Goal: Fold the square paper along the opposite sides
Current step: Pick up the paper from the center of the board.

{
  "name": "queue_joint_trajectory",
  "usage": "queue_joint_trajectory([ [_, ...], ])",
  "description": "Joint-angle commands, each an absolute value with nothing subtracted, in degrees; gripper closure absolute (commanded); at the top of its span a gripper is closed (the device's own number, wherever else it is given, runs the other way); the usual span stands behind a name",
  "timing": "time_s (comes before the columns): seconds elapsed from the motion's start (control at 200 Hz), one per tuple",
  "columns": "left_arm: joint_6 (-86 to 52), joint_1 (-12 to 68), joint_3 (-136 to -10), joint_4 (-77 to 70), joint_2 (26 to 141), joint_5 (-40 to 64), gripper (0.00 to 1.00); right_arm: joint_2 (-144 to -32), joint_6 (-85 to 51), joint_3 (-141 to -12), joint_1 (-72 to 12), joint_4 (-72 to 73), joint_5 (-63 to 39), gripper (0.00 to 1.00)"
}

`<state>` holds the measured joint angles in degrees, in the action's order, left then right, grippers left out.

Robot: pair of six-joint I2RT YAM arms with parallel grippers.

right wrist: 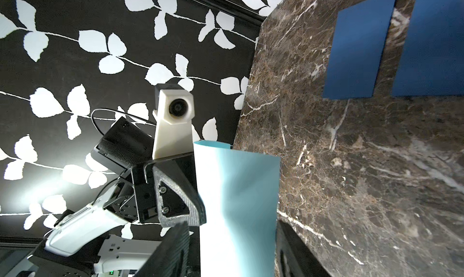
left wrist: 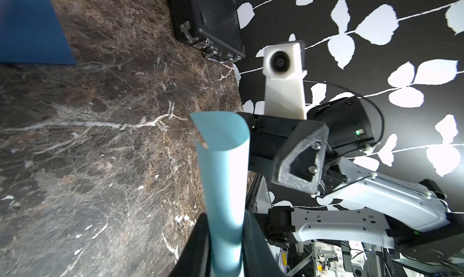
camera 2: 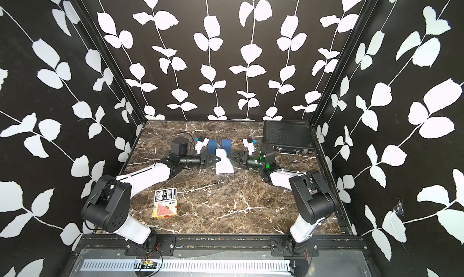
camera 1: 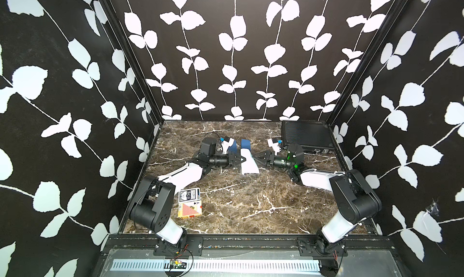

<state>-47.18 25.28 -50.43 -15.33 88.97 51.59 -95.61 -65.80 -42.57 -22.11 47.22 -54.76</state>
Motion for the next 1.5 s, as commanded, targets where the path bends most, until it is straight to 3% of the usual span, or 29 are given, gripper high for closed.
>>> queue_joint_trajectory([
  [0.0, -47.8, 24.9, -49.4, -17.8, 86.4, 52.7, 0.79, -95.4, -64.8, -41.5, -20.8, 48.8, -56.1, 0.42],
  [0.19, -47.3, 25.0, -49.6, -17.1, 85.9, 52.7, 0.79, -95.5, -63.4, -42.1, -19.5, 46.3, -57.2, 0.41],
  [0.52, -46.6, 25.0, -49.1, -16.9, 86.4, 52.6, 0.79, -98.9, -73.6, -44.2, -22.7, 59.6, -58.2, 0.45],
  [0.765, -45.5, 25.0, -50.0, -15.6, 86.8, 52.8, 0.79, -102.4, -81.4, -45.9, -23.6, 68.6, -58.0, 0.69],
  [1.025, -42.5, 23.7, -49.8, -12.1, 86.1, 52.2, 0.76, -97.4, -76.7, -45.3, -23.3, 60.8, -57.0, 0.90],
  [1.085, -42.2, 23.4, -50.0, -11.5, 85.9, 52.0, 0.68, -95.9, -74.8, -45.5, -23.3, 57.5, -56.9, 0.95],
  [1.135, -41.7, 23.1, -50.3, -10.7, 85.5, 51.9, 0.53, -94.8, -73.3, -45.8, -23.3, 54.9, -56.8, 1.00],
  [1.285, -41.1, 20.7, -49.5, -9.7, 82.7, 51.6, 0.16, -92.1, -71.1, -47.0, -23.4, 50.4, -57.3, 1.00],
  [1.36, -41.8, 20.2, -49.1, -11.1, 81.9, 51.7, 0.08, -89.7, -71.3, -47.7, -23.6, 49.8, -57.2, 1.00],
  [1.49, -46.6, 20.2, -47.6, -19.6, 82.7, 53.9, 0.05, -89.1, -71.8, -49.2, -24.5, 49.2, -56.6, 1.00],
])
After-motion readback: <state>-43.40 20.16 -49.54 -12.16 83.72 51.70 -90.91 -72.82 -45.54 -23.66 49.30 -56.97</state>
